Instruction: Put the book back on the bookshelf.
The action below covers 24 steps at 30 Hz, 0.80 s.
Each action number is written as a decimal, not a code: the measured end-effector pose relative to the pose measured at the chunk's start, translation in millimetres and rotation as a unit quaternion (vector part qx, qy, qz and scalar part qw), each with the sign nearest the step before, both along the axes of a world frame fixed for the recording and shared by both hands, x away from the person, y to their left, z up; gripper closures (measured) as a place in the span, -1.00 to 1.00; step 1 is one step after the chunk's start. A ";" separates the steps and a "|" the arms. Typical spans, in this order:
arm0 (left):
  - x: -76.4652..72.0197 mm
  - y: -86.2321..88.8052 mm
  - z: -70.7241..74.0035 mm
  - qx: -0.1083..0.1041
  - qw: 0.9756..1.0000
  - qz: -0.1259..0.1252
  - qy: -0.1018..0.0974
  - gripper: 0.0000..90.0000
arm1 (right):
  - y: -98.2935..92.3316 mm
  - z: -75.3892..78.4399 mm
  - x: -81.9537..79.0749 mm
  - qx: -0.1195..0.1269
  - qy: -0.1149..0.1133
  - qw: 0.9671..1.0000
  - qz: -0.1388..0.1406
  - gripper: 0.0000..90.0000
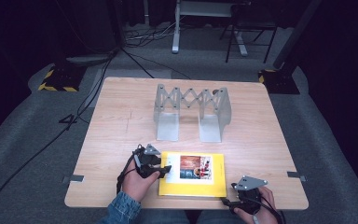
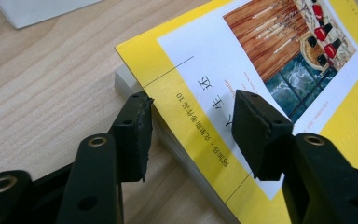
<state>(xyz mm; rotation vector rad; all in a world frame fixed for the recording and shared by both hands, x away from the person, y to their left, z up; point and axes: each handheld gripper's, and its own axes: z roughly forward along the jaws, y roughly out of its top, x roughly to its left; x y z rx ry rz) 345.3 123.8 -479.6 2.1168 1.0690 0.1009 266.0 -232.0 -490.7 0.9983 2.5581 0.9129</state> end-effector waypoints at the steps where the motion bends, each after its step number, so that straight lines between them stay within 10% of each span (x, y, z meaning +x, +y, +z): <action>1: 0.3 0.9 1.9 -0.004 1.000 -0.001 -0.005 0.13 | 0.4 -0.2 0.0 0.001 0.000 1.000 0.001 -0.30; 10: 4.5 -3.5 -1.7 -0.007 1.000 -0.011 -0.003 0.18 | 2.2 -1.2 0.8 0.004 -0.005 1.000 0.003 -0.30; 24: -3.0 -12.9 6.4 -0.062 0.997 -0.048 -0.003 0.80 | 2.3 -2.3 2.2 0.008 -0.011 1.000 -0.004 -0.34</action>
